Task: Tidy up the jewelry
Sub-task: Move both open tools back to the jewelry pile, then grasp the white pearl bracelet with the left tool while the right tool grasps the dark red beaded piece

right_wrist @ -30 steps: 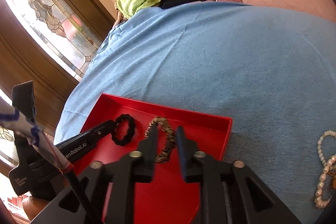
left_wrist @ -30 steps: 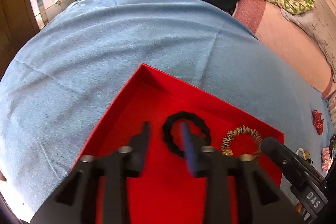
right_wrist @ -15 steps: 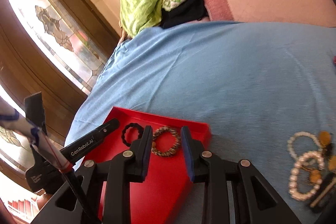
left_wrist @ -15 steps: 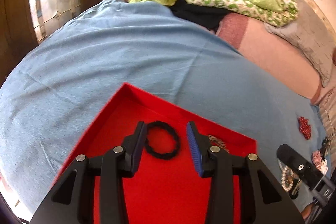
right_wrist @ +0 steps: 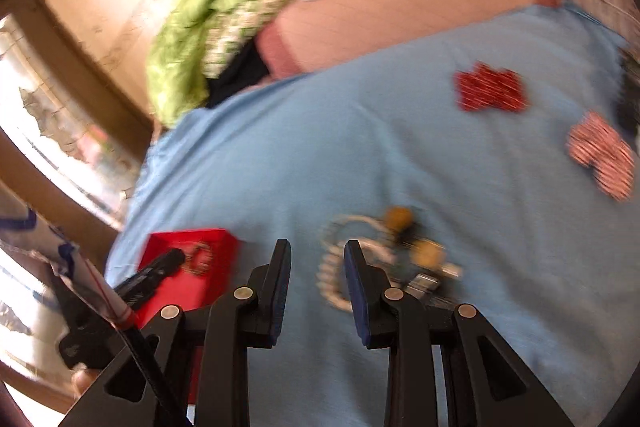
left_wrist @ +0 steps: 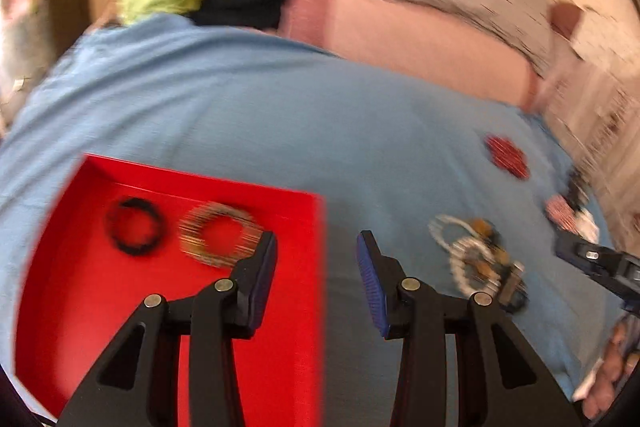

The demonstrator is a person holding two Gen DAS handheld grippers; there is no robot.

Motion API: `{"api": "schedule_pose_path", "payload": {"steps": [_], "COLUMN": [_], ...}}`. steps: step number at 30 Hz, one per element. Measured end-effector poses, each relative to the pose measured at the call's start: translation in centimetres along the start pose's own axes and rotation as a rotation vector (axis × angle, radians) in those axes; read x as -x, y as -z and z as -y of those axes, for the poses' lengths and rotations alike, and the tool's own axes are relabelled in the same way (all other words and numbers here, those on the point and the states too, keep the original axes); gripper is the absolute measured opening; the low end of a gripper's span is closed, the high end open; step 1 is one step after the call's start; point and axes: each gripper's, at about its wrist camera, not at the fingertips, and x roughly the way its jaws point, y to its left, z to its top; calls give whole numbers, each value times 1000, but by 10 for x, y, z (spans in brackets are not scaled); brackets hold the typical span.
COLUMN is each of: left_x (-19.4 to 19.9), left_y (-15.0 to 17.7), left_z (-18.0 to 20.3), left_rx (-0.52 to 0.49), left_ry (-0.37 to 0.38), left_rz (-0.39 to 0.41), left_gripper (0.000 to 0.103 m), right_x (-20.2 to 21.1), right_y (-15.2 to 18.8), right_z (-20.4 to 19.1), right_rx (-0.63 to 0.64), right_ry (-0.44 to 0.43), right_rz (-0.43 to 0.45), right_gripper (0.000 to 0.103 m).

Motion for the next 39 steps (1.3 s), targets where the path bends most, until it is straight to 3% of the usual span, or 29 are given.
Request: {"api": "schedule_pose_path", "payload": {"steps": [7, 18, 20, 24, 28, 33, 39], "left_x": [-42, -94, -97, -101, -90, -60, -37], "left_y": [13, 16, 17, 18, 11, 2, -5], "left_z": [67, 108, 114, 117, 106, 95, 85], "left_rx": [-101, -118, -142, -177, -143, -149, -141], "left_ry": [143, 92, 68, 4, 38, 54, 85], "left_rz": [-138, -181, -168, -147, -115, -16, 57], "left_gripper": [40, 40, 38, 10, 10, 10, 10], "right_x": [4, -2, -3, -6, -12, -25, -40], "right_y": [3, -1, -3, -2, 1, 7, 12], "right_z": [42, 58, 61, 63, 58, 51, 49], "right_rx": [-53, -96, -105, -114, -105, -100, -117], "right_ry": [60, 16, 8, -11, -26, -26, 41], "right_rz": [-20, -48, -55, -78, -110, -163, -208], "right_gripper": [30, 30, 30, 30, 30, 30, 30]}}
